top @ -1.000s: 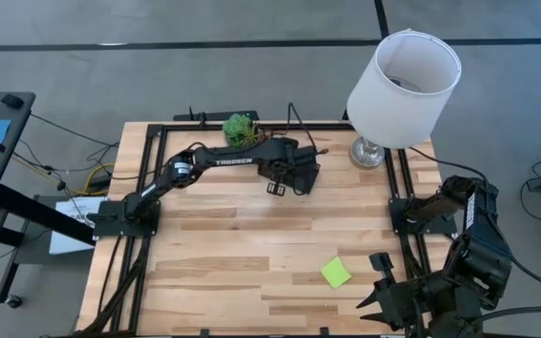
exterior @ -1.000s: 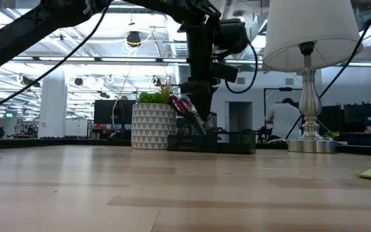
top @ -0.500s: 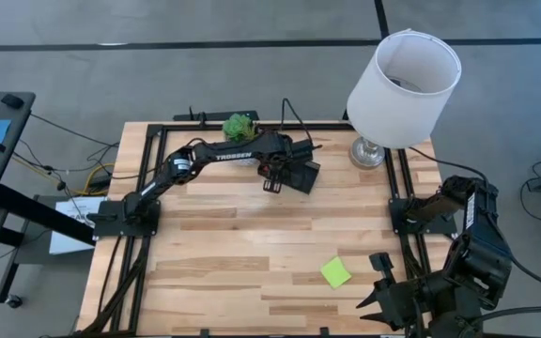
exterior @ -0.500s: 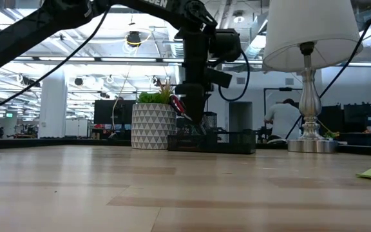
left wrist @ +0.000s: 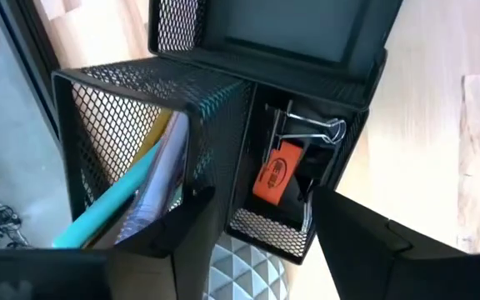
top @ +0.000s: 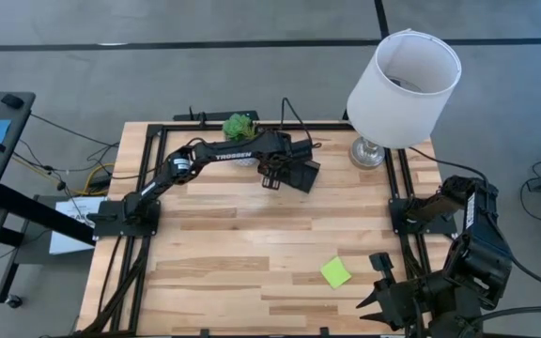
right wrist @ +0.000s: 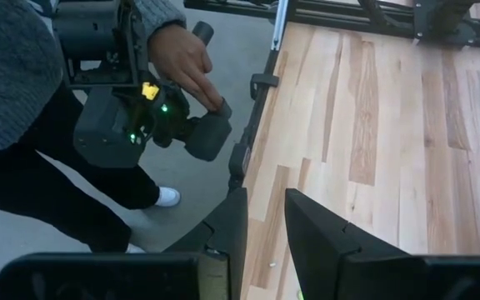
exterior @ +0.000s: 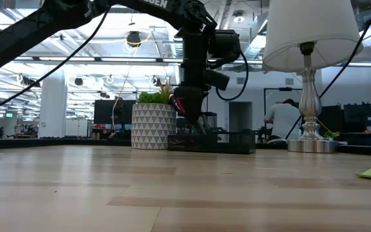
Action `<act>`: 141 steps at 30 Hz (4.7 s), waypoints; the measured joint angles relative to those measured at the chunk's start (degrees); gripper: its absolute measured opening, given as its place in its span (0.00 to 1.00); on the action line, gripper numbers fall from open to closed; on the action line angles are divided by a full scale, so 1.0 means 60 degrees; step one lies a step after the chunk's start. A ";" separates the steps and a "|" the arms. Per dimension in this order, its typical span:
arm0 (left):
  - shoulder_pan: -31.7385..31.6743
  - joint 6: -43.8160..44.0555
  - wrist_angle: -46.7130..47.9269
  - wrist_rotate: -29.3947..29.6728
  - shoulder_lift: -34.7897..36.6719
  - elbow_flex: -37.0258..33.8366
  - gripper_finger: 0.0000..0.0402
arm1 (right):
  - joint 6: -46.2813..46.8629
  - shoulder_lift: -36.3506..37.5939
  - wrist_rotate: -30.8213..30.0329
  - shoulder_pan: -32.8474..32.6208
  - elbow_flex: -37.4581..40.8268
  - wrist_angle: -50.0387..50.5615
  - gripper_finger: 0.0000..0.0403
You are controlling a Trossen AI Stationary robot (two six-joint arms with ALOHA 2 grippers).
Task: Pick and place office supplies into organizer
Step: Put the green sticky note into the black desk organizer
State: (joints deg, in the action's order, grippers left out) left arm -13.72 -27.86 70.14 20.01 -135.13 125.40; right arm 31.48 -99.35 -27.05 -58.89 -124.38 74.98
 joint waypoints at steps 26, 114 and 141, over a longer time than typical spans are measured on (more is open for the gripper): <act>0.2385 0.2276 -0.2705 -0.8023 -0.0018 0.0884 0.52 | -0.0016 0.0000 0.0004 0.0000 -0.0003 -0.0044 0.19; 0.4911 0.5049 -0.0607 -0.4671 0.6740 0.1534 0.52 | 1.0422 0.0946 0.5144 0.3836 1.1723 -0.5531 0.19; 0.4907 0.5115 -0.0694 -0.4305 0.6706 0.1534 0.52 | 0.9981 0.0003 0.5713 0.3958 1.1726 -0.5850 0.19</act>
State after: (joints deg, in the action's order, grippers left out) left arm 15.73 2.83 65.98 -5.82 -94.89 134.61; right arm 91.37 -99.33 7.23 -35.14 -54.02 39.88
